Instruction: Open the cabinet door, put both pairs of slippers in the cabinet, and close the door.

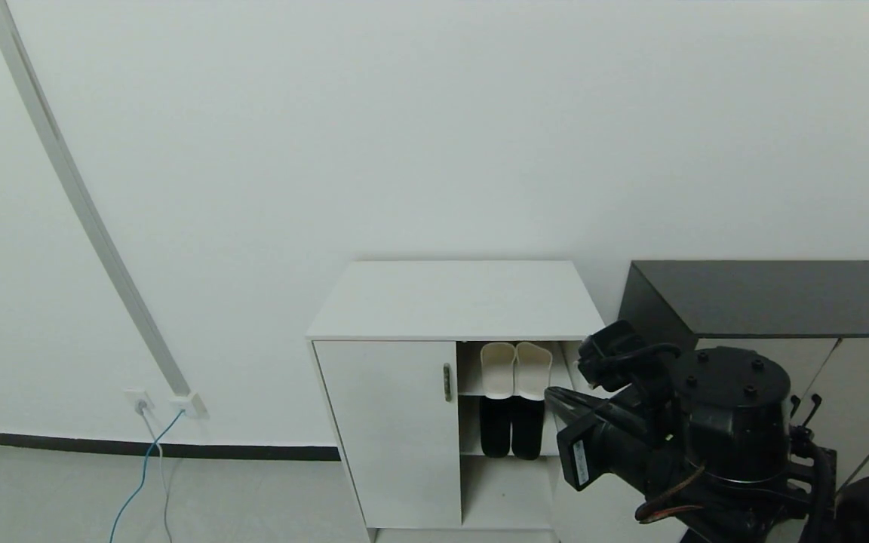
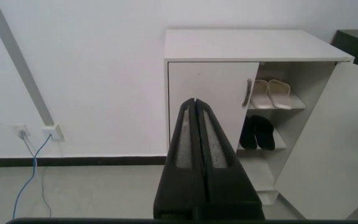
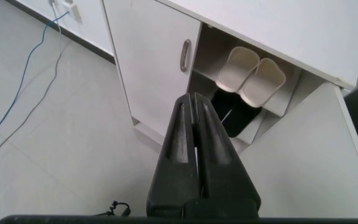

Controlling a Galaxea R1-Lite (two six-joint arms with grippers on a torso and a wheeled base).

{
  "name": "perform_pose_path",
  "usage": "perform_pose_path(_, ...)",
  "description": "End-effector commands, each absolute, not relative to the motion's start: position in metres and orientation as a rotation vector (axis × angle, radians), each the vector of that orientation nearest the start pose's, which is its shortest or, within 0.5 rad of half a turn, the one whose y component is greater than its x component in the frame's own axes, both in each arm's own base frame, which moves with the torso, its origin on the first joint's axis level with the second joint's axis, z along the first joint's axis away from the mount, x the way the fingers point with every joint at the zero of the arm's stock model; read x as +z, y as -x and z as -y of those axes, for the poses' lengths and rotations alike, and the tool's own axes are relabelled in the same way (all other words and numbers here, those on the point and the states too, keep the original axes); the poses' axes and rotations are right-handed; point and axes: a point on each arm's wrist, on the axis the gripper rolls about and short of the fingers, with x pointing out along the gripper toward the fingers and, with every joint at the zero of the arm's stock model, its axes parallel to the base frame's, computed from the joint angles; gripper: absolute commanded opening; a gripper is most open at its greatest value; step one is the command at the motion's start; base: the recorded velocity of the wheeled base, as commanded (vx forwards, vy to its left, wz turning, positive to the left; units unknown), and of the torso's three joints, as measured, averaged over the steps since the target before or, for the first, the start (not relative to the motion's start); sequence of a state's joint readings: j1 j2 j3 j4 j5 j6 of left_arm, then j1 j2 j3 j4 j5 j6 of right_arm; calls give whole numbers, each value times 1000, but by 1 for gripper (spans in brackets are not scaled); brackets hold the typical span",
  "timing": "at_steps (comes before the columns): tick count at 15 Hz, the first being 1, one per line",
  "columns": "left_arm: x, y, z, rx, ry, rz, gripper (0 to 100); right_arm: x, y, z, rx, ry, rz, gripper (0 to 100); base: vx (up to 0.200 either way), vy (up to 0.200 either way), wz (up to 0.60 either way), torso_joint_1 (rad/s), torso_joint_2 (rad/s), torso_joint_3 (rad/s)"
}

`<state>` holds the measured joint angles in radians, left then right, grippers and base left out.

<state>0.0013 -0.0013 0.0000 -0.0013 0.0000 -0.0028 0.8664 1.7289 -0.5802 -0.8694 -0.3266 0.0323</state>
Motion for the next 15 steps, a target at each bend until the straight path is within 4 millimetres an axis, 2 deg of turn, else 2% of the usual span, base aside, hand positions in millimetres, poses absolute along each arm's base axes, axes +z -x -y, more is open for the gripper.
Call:
perform_pose_path(1, 76, 23, 0, 2, 3, 2, 0, 139, -190, -213, 531, 129, -243, 0, 0, 0, 0, 0, 0, 0)
perform_pose_path(7, 76, 23, 0, 2, 3, 2, 0, 138, -192, -213, 528, 131, -247, 0, 0, 0, -600, -2, -3, 2)
perform_pose_path(15, 76, 23, 0, 2, 3, 2, 0, 136, -194, -212, 520, 140, -253, 0, 0, 0, 0, 0, 0, 0)
